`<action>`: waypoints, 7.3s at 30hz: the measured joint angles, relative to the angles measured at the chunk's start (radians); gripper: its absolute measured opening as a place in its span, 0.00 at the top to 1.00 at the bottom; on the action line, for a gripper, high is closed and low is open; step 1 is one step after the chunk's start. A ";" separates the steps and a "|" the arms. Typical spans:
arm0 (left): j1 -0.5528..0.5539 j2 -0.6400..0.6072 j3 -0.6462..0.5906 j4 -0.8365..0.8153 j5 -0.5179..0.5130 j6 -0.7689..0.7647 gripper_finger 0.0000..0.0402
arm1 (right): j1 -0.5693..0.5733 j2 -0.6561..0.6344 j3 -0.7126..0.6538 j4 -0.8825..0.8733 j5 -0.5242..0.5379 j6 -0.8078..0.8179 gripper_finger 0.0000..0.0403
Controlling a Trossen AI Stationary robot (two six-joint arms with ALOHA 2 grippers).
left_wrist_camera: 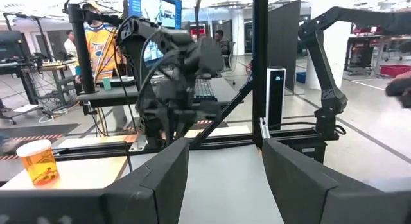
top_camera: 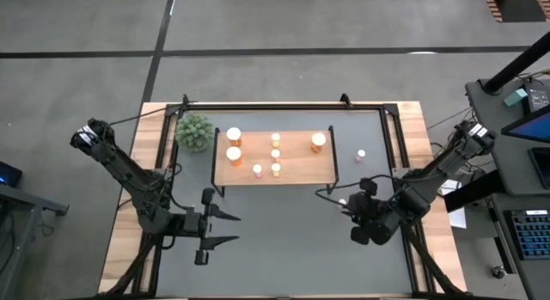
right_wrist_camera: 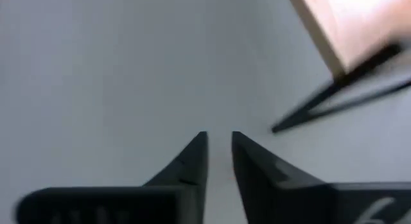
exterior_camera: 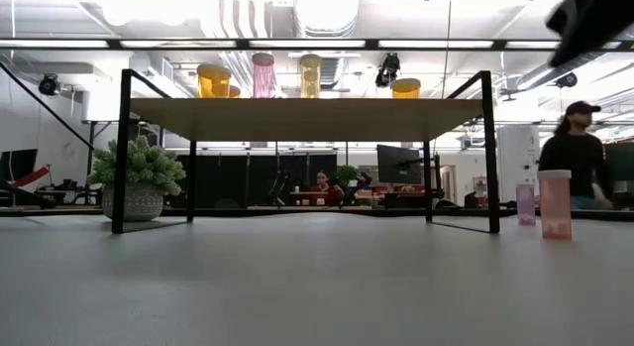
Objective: Pick and place medicine bottles onto shelf by color
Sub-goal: Put the pink pill bottle on the shelf
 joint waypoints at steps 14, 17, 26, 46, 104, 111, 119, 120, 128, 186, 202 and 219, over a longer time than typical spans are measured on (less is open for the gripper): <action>0.001 -0.001 -0.006 -0.001 0.000 0.005 0.55 | -0.002 0.056 -0.235 0.038 0.115 0.236 0.33; 0.001 -0.001 -0.006 -0.001 0.000 0.007 0.55 | -0.002 0.100 -0.255 0.072 0.137 0.254 0.32; 0.001 -0.001 -0.006 -0.001 0.000 0.007 0.55 | -0.002 0.233 -0.263 0.146 0.185 0.252 0.40; 0.001 -0.001 -0.007 -0.001 0.001 0.006 0.55 | -0.002 0.206 -0.258 0.164 0.203 0.232 0.75; 0.001 -0.007 -0.009 -0.001 -0.010 0.027 0.55 | -0.055 0.450 -0.119 0.063 -0.080 0.815 0.56; 0.001 -0.007 -0.005 -0.001 -0.010 0.029 0.55 | -0.055 0.424 -0.121 0.053 -0.089 0.779 0.74; 0.002 -0.007 0.002 0.000 -0.011 0.028 0.55 | -0.034 0.319 -0.121 0.058 -0.108 0.626 0.77; 0.002 -0.007 0.004 0.001 -0.010 0.028 0.55 | -0.021 0.295 -0.121 0.061 -0.109 0.598 0.76; 0.002 -0.007 0.005 0.030 -0.010 0.028 0.55 | 0.145 0.135 -0.136 0.268 0.143 0.269 0.76; 0.235 0.601 0.316 0.473 0.290 0.235 0.47 | 0.017 0.488 -0.160 2.000 0.198 -1.286 0.77; 0.248 0.601 0.320 0.472 0.293 0.207 0.75 | 0.017 0.488 -0.160 2.000 0.209 -1.257 0.66; 0.272 0.541 0.413 0.207 -0.015 0.145 0.76 | 0.108 0.270 -0.160 1.809 0.566 -1.337 0.38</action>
